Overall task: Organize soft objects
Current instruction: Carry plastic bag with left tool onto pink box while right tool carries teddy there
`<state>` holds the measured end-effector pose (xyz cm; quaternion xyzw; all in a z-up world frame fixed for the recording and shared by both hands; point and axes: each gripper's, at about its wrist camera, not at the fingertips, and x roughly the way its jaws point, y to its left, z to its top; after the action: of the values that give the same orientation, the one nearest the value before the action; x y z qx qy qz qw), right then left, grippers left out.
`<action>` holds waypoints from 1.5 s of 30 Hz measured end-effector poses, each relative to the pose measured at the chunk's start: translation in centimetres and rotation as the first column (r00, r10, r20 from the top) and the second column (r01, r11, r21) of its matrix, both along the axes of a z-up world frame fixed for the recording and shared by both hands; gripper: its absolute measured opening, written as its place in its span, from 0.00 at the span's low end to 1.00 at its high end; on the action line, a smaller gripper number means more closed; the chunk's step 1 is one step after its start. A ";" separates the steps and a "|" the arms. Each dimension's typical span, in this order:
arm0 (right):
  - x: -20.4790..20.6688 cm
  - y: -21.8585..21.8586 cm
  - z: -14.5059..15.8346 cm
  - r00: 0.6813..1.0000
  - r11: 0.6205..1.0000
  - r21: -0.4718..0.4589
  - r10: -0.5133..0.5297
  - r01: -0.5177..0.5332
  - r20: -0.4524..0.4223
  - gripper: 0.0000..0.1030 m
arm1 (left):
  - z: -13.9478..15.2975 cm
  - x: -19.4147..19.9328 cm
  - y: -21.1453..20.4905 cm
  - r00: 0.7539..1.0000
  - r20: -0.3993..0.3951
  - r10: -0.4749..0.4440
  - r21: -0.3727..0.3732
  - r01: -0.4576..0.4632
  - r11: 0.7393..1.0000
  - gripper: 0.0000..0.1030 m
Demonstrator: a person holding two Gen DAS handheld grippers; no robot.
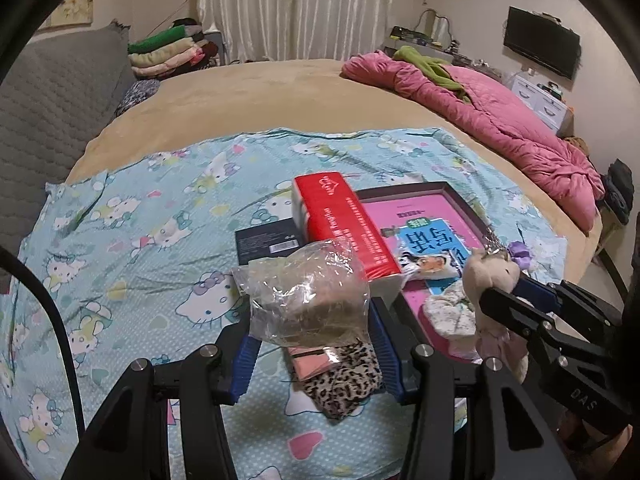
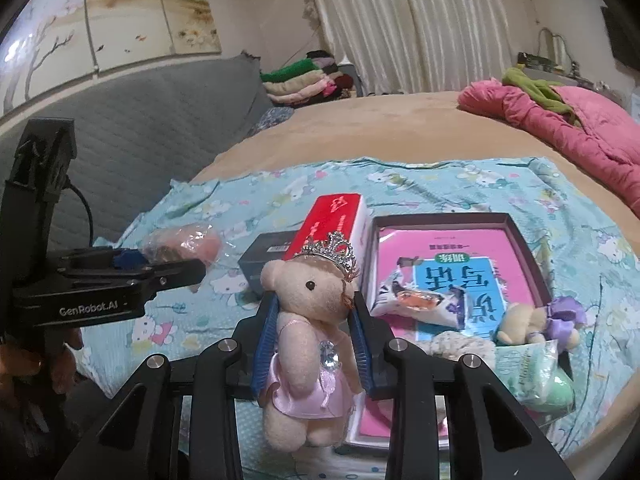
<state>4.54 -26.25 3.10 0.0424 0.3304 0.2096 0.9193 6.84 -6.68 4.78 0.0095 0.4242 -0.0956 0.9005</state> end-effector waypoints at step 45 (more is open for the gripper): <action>0.3 -13.8 -0.2 0.926 0.925 0.068 -0.377 0.375 0.018 0.35 | -3.7 3.3 -13.4 0.968 -0.114 -0.224 0.038 0.230 0.973 0.50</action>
<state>4.81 -40.05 2.93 0.1309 0.2954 0.0407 0.9455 10.18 -20.04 1.12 0.0756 0.4709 -0.1875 0.8587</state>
